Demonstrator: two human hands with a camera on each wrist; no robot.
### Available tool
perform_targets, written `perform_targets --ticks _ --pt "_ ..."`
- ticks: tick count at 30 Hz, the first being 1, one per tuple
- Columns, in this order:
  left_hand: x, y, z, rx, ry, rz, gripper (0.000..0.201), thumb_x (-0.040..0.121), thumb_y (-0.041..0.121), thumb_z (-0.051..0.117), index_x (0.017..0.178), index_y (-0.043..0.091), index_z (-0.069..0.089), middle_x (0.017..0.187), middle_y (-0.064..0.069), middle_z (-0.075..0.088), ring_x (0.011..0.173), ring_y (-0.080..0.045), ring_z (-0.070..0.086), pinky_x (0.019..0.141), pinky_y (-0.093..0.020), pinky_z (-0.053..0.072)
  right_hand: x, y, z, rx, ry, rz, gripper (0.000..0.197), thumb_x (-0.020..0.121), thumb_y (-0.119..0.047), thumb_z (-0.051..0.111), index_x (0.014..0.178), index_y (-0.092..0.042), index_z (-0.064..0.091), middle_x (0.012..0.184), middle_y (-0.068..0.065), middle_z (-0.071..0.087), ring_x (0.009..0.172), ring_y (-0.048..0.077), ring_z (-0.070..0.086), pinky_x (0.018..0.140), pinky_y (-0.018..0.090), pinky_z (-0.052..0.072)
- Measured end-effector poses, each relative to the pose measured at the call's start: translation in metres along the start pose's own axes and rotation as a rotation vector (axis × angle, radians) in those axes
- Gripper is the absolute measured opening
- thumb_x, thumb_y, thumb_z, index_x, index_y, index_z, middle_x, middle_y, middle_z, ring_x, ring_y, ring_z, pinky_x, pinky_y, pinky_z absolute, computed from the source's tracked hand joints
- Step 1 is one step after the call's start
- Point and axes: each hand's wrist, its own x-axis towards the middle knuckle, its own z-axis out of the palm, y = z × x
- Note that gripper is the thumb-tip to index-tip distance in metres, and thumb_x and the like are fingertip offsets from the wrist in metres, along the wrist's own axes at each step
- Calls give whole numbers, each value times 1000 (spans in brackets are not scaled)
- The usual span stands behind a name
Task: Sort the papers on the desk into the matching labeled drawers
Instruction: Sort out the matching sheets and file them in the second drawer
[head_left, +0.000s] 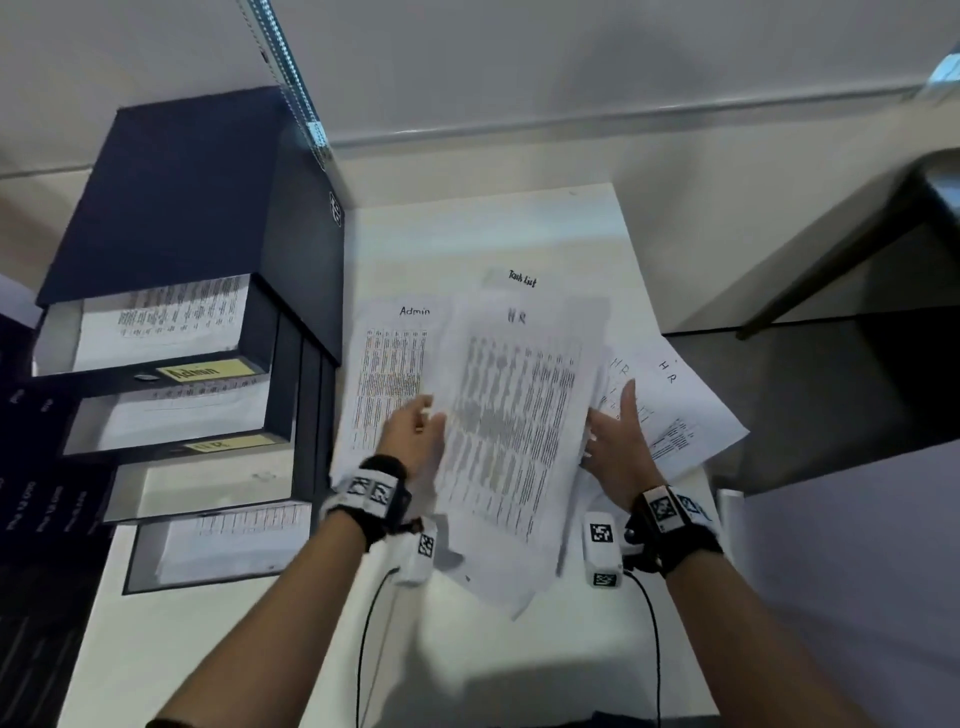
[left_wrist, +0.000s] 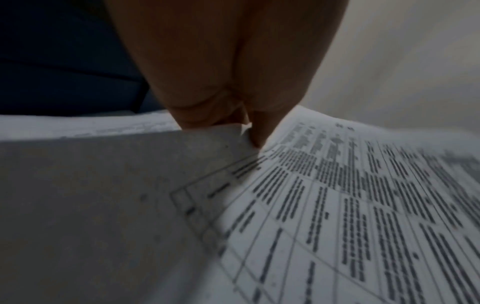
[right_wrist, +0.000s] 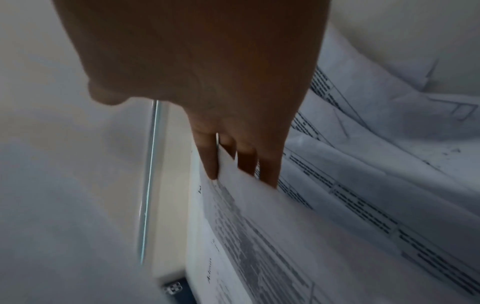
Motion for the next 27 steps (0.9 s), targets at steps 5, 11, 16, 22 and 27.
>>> perform_targets --ticks 5,11,16,22,27 --pt "-2 -25 42 93 34 -50 39 102 20 49 138 8 49 130 -13 60 105 -19 56 91 -20 39 -7 1 -5 -370 -17 -82 47 84 -46 71 123 -21 66 125 6 67 113 24 65 81 35 55" --pt "1 -22 13 -56 -53 10 45 90 39 67 126 14 56 125 -6 63 109 -19 60 96 -31 50 -9 -26 25 -734 251 -443 33 89 -5 68 122 -1 66 93 -3 69 86 1 63 90 31 53" --pt "-10 -3 -57 -297 57 203 80 70 67 76 132 22 53 128 7 64 121 -11 59 107 -44 45 -44 -82 87 -562 45 -603 25 90 -9 69 114 -13 67 89 -7 72 71 5 60 66 14 50" --pt "-66 17 -142 -636 74 324 68 84 32 76 140 20 39 126 1 67 118 -14 63 104 -38 46 -89 -112 169 -257 -222 -635 36 73 -21 76 108 -15 72 104 9 73 96 23 64 95 34 52" --pt "-115 -16 -215 -513 90 357 43 95 21 63 135 17 51 124 0 69 111 -18 67 94 -40 54 -97 -88 232 -310 -219 -533 43 76 -30 77 117 -25 66 115 5 72 102 21 66 102 49 48"
